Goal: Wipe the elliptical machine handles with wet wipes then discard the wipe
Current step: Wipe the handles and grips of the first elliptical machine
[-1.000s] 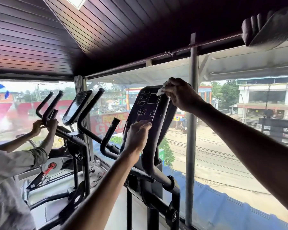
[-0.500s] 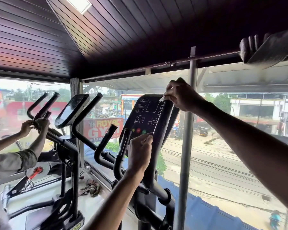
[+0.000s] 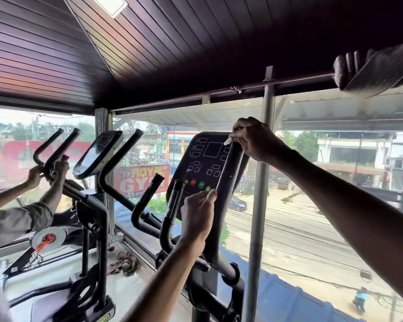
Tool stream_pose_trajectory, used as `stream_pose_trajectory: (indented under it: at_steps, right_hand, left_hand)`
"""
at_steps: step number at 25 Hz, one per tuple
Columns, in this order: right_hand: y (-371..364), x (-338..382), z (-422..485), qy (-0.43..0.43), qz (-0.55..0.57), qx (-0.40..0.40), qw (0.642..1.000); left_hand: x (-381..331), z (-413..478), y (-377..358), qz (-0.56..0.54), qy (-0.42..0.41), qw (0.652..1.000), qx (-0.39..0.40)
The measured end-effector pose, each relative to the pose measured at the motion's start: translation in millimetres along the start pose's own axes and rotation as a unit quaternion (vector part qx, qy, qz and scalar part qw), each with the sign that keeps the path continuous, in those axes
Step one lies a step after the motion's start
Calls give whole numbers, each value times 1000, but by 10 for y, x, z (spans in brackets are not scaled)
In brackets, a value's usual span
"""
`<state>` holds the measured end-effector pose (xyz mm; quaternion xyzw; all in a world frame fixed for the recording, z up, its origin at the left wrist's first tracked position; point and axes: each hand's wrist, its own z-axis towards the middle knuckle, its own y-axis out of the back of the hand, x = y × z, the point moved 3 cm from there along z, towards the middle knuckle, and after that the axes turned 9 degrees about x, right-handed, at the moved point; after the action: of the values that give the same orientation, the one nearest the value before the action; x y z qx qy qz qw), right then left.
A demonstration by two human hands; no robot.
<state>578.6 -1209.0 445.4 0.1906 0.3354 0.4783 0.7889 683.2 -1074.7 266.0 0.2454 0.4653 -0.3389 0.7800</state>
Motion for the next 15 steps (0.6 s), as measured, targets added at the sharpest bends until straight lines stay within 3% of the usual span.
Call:
stream_pose_trajectory:
  at_steps: [7, 10, 13, 15]
  right_hand:
    - [20, 69, -168, 24, -13, 4, 1000]
    - [22, 131, -288, -5, -6, -26, 1000]
    - [-24, 234, -418, 56, 15, 2, 998]
    - [0, 206, -418, 53, 1, -15, 999]
  left_hand:
    - [46, -7, -7, -57, 19, 998, 16]
    - [64, -34, -5, -77, 24, 997, 16]
    - [52, -52, 8, -98, 28, 995, 16]
    - [34, -71, 0, -99, 25, 995, 17]
